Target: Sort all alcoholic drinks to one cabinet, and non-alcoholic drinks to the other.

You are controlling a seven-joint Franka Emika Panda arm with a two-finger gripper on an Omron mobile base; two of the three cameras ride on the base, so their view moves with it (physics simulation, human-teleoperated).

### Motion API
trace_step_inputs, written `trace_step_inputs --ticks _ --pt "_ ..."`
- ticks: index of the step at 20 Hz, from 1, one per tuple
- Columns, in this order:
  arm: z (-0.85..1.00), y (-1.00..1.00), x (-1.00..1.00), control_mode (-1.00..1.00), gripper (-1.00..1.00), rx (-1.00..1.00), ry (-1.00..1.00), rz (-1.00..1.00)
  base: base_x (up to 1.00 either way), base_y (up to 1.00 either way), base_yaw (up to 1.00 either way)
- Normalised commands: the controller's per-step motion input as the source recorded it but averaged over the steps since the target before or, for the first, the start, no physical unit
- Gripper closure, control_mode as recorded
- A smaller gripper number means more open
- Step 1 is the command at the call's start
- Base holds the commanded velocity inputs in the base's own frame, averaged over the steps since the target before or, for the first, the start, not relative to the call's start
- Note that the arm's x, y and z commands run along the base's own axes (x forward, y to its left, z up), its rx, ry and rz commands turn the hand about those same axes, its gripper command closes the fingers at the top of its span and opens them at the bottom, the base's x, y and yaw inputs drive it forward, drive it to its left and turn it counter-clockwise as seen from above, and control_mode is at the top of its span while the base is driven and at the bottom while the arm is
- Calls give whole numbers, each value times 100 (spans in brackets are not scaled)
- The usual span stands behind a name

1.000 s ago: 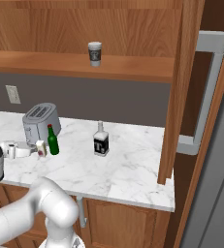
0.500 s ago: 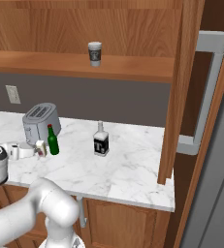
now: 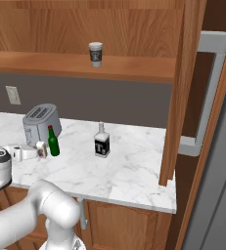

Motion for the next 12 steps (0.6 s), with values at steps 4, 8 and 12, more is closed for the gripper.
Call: trace_step_inputs --ticks 4,8,12 --pt "0 0 9 -100 -100 0 0 6 0 0 0" --pt "0 0 8 -100 -100 0 0 5 0 0 0" --pt "0 0 5 -100 -100 0 0 4 0 0 0"
